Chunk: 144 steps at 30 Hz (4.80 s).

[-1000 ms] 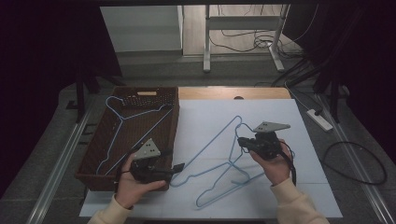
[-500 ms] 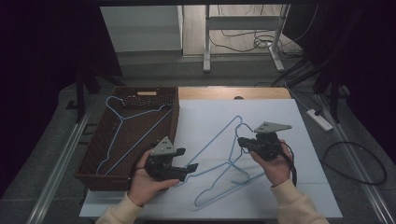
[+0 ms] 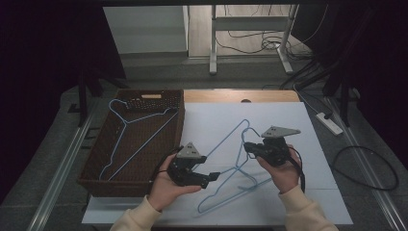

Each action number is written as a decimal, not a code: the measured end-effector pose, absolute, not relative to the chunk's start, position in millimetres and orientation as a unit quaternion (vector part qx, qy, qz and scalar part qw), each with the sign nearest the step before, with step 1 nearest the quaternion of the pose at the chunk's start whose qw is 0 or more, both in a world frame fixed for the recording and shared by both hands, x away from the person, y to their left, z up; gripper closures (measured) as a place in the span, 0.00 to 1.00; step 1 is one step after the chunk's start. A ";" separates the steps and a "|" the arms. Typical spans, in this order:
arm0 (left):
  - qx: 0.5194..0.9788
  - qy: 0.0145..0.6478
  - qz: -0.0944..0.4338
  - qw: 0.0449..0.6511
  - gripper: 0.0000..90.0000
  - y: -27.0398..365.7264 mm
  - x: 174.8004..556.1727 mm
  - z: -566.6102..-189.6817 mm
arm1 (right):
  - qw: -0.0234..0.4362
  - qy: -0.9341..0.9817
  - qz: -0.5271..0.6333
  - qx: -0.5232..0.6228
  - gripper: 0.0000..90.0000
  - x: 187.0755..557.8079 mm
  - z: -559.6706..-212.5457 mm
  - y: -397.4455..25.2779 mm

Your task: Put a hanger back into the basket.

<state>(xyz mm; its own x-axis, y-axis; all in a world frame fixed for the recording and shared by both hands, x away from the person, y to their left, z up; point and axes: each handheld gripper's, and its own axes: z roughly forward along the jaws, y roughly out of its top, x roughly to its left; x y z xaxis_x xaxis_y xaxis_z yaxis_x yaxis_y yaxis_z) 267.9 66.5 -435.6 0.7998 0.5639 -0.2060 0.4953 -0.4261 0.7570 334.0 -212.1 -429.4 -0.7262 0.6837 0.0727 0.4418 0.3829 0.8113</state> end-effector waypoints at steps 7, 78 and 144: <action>0.854 0.300 0.029 0.424 0.30 46.3 271.9 -443.7 | 0.138 0.819 0.439 0.342 0.96 331.8 -428.0 -211.4; 0.796 0.347 0.025 0.496 0.95 78.6 283.8 -410.5 | 0.203 0.767 0.508 0.335 0.40 282.4 -450.7 -285.8; 0.714 0.468 0.152 0.498 0.95 304.4 295.4 -398.5 | 0.193 0.792 0.456 0.358 0.38 295.8 -474.7 -291.4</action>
<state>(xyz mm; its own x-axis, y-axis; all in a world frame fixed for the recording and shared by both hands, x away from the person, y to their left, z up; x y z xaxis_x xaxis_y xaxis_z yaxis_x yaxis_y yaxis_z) 295.4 304.4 -398.5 0.5159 0.8197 -0.2491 0.5168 -0.0659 0.8536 295.8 -291.4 -474.7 -0.6691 0.7428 0.0212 0.3914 0.3280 0.8598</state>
